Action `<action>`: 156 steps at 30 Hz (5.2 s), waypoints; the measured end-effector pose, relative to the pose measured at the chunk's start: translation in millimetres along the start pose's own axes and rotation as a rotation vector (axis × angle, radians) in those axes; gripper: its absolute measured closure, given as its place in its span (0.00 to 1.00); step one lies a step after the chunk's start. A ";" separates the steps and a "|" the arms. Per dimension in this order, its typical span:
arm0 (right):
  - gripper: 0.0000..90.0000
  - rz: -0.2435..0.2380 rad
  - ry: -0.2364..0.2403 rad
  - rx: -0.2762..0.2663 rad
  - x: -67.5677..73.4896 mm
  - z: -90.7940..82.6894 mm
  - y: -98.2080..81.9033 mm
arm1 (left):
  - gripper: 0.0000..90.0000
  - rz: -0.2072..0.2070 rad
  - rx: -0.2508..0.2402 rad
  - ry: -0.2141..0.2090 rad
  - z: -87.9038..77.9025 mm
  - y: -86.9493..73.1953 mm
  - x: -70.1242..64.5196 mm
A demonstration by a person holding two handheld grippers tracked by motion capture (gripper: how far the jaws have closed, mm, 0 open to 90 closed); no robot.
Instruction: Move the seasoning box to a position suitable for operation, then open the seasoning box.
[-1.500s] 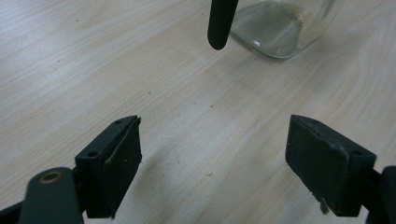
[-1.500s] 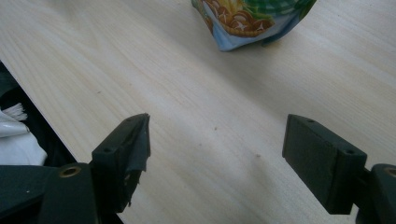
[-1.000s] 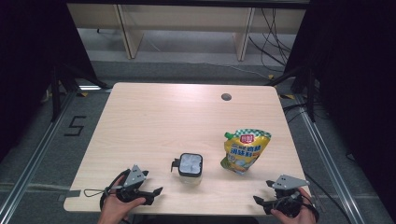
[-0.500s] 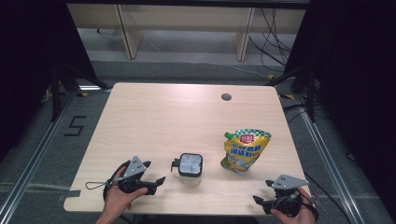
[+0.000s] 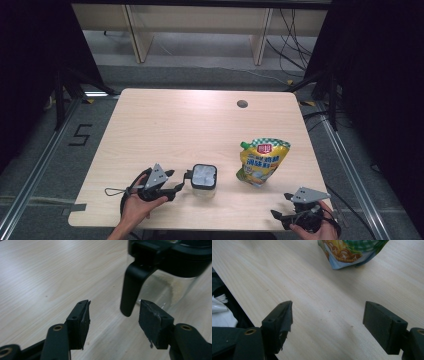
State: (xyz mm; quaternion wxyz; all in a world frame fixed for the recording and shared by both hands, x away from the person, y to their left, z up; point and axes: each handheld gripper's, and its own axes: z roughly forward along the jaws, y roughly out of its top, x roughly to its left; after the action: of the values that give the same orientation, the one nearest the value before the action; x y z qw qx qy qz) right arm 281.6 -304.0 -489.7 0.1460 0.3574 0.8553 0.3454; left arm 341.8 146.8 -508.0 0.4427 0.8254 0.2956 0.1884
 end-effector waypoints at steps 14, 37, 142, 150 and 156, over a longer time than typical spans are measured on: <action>0.28 -0.006 0.008 0.015 1.6 1.0 0.3 | 0.73 0.045 -0.045 -0.022 23.9 9.6 -5.6; 0.29 -0.022 0.015 0.017 2.8 0.5 0.6 | 0.84 0.099 -0.025 -0.122 20.7 12.0 -24.7; 0.29 -0.029 0.052 0.027 9.4 2.9 2.2 | 0.99 0.018 -0.129 -0.158 -14.9 51.9 -42.1; 0.40 -0.060 0.087 -0.047 13.2 2.1 4.5 | 0.99 -0.014 -0.154 -0.157 -15.8 45.4 -40.8; 0.51 -0.081 0.123 -0.111 19.4 1.0 11.0 | 0.99 -0.040 -0.167 -0.164 -16.0 42.7 -40.8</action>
State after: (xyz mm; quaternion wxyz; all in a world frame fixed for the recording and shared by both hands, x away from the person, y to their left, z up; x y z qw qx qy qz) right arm 274.2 -284.1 -482.8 0.1265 0.2919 0.8559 0.4077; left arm 315.5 111.5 -465.4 0.5361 0.7923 0.2580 0.1351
